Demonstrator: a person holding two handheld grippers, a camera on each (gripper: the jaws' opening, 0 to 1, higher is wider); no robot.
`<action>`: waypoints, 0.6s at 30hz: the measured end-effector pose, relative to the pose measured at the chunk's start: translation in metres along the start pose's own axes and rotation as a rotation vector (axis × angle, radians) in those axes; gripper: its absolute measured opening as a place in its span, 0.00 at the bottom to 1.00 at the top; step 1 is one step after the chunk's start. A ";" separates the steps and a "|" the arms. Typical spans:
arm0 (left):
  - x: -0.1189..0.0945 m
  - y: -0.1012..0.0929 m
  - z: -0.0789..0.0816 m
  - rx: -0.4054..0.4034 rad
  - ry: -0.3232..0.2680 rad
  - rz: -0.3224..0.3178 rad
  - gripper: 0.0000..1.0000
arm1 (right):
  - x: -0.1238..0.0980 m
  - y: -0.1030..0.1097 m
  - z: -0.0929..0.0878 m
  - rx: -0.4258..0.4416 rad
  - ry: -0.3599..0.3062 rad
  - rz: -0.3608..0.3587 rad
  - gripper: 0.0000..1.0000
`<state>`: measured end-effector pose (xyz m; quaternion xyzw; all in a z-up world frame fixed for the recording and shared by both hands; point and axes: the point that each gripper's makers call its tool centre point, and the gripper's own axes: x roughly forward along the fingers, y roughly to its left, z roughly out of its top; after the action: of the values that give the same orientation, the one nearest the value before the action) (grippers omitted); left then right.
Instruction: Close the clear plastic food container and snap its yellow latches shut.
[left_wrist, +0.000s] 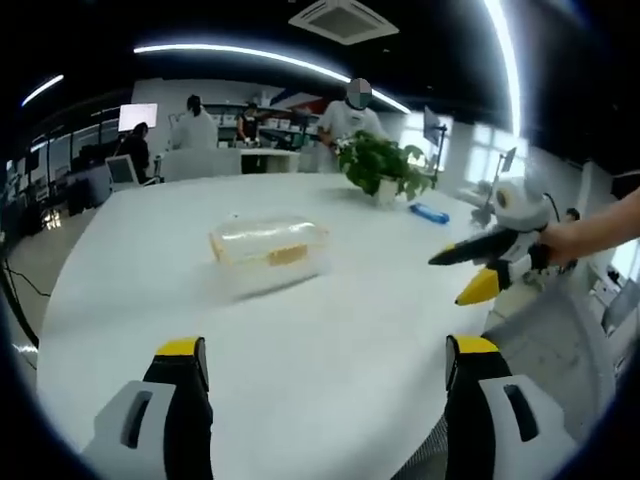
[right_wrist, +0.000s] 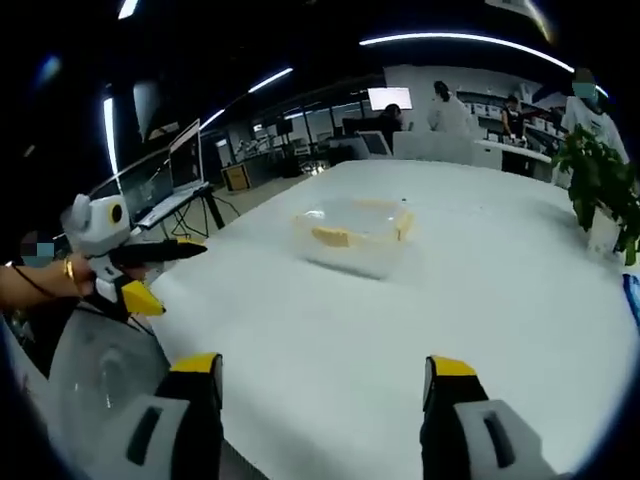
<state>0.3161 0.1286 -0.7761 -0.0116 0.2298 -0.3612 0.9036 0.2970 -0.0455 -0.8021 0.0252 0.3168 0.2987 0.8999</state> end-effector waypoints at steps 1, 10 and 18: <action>-0.001 0.002 0.001 -0.003 -0.003 0.003 0.97 | 0.000 0.001 -0.001 0.007 0.001 0.001 0.82; -0.007 0.004 -0.004 -0.005 0.020 0.010 0.93 | 0.005 0.007 -0.005 0.008 0.004 0.014 0.82; -0.007 0.003 -0.012 -0.027 0.035 0.004 0.90 | 0.010 0.008 -0.023 0.026 0.031 0.026 0.81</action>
<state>0.3083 0.1370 -0.7844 -0.0169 0.2503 -0.3565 0.9000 0.2856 -0.0373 -0.8239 0.0362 0.3344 0.3067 0.8904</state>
